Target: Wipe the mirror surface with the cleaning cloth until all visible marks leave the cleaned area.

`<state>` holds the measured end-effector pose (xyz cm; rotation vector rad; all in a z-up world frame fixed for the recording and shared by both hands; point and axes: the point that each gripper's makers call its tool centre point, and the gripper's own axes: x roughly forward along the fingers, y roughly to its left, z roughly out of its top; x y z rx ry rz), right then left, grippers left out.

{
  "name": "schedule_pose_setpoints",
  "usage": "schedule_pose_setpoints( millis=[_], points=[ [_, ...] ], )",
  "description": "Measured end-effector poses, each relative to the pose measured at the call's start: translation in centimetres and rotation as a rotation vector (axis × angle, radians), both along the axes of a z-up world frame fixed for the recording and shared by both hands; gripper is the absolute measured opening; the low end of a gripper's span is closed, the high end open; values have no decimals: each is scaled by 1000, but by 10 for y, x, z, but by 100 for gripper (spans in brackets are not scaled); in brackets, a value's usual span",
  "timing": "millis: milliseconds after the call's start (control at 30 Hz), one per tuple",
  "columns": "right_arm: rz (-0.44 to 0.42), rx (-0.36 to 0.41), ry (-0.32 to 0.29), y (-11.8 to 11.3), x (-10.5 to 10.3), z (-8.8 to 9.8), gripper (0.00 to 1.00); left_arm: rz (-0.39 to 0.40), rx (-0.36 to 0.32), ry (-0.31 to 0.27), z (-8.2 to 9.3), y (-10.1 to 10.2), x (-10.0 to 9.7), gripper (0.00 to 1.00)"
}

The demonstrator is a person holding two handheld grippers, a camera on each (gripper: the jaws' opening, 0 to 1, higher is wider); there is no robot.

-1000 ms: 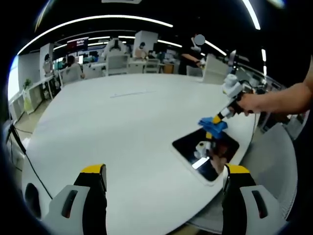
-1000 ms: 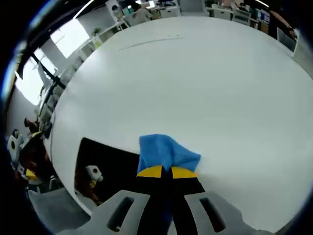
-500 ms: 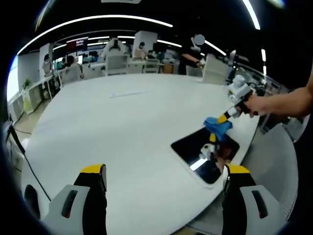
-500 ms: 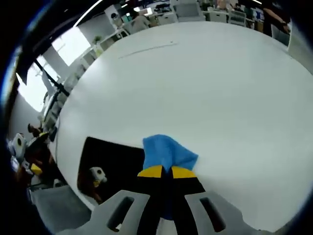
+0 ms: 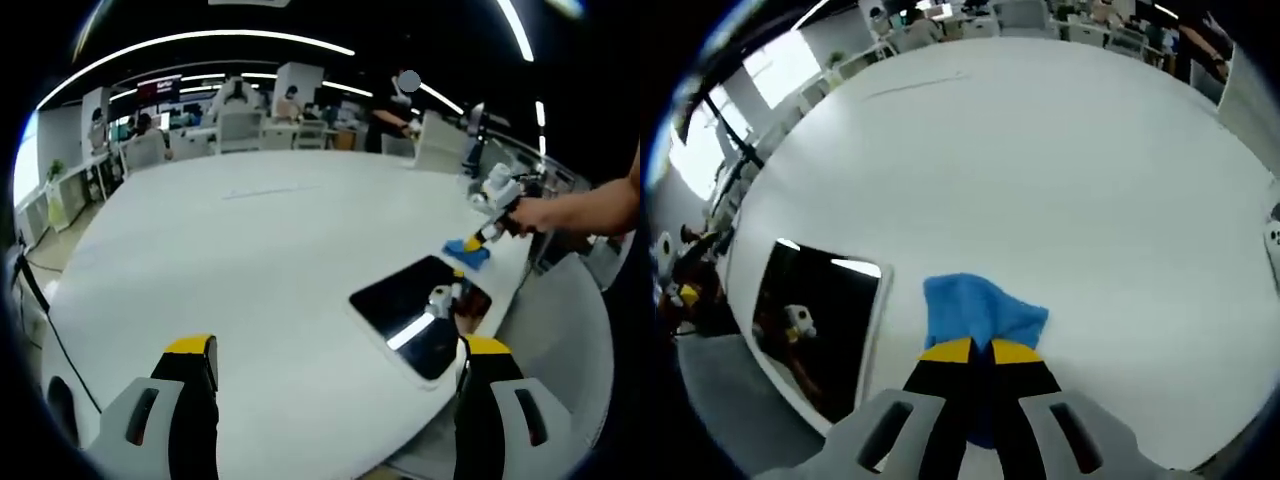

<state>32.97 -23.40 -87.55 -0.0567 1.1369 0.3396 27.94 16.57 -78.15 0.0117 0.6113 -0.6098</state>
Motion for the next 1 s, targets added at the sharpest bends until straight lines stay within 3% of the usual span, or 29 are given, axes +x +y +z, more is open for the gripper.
schedule_pose_setpoints(
  millis=[33, 67, 233, 333, 367, 433, 500, 567, 600, 667, 700, 767, 833, 900, 1000],
  points=[
    [-81, 16, 5, -1, 1, 2, 0, -1, 4, 0, 0, 0, 0, 100],
    [-106, 22, 23, -3, 3, 0, 0, -1, 7, 0, -1, 1, 0, 100],
    [-26, -26, -22, 0, 7, -3, 0, 13, 6, 16, -7, 4, -4, 100],
    [-32, 53, -48, 1, 5, 0, 2, 11, 10, 20, -9, 3, -6, 100],
    [-41, 90, -82, 0, 7, 3, 5, 11, -7, 16, -7, 1, -7, 100],
    [17, 125, -226, 4, 10, 19, 26, 3, -39, -3, -4, -2, -8, 100],
    [69, 125, -267, 0, 1, 28, 37, 2, -36, -5, -4, -2, -9, 100],
    [112, 141, -340, -6, -4, 38, 42, -6, 33, -25, -6, 5, -8, 100],
    [109, 142, -356, -10, -6, 42, 51, -4, 49, -35, -5, 6, -8, 100],
    [140, 161, -421, -18, -12, 50, 70, 9, 12, -52, 2, 5, -6, 100],
    [156, 166, -444, -21, -15, 53, 84, 10, 7, -52, 3, 6, -7, 100],
    [242, 247, -521, -13, -25, 67, 100, 13, 4, -47, 2, 6, -7, 100],
    [300, 187, -530, -26, -39, 68, 100, -23, -31, -22, -1, -2, -13, 100],
    [288, 181, -521, -33, -47, 67, 100, -36, -13, -13, -6, -4, -17, 100],
    [218, 177, -571, -43, -46, 74, 100, 4, 20, -32, -6, 2, -15, 100]
  ],
)
